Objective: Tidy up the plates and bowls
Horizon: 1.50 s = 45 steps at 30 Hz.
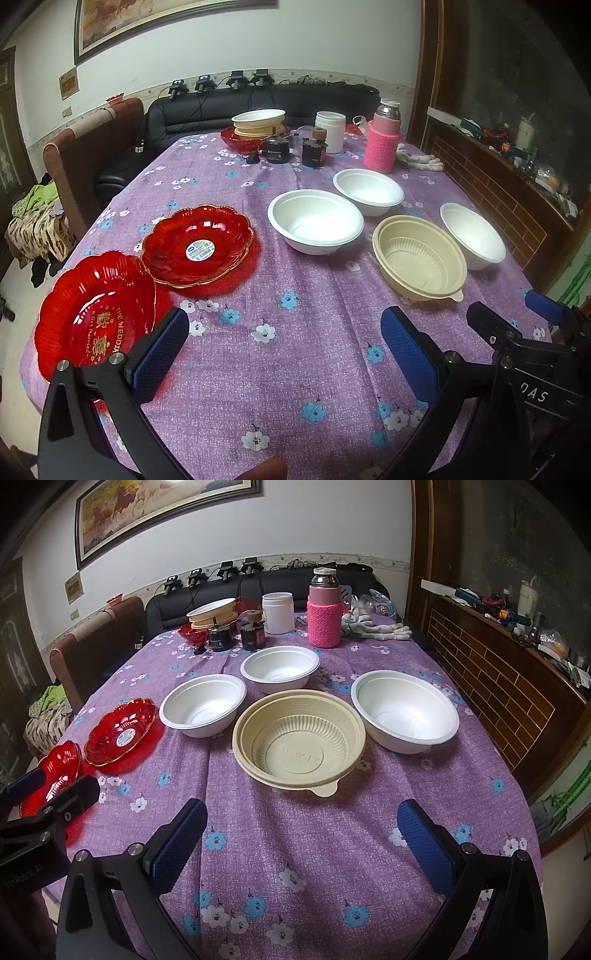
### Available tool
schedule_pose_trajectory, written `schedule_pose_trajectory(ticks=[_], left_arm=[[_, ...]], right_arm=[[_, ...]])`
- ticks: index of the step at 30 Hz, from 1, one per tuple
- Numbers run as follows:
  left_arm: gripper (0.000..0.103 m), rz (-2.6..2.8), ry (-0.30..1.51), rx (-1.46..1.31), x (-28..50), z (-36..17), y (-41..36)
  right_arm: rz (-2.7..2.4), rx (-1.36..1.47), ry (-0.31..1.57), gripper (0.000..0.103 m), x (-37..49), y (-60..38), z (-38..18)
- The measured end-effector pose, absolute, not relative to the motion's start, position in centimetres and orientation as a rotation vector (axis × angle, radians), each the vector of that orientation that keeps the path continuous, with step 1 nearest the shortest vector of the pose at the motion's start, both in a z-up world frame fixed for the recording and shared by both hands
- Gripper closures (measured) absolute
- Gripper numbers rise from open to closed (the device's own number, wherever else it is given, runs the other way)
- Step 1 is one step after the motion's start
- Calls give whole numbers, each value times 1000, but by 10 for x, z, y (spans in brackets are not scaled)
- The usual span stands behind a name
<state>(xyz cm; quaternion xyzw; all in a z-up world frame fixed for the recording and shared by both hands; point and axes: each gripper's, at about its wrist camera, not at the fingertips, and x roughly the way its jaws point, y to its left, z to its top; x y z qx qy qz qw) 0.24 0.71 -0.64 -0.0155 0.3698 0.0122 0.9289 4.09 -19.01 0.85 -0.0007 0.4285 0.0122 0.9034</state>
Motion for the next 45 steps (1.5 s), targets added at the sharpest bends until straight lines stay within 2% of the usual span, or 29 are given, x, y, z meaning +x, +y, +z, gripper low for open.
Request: schedule_pose_trajectory(ticks=[45], left_arm=[[0, 26, 761, -30, 0, -6, 7]], right_arm=[[21, -3, 879, 0, 43, -187, 14]])
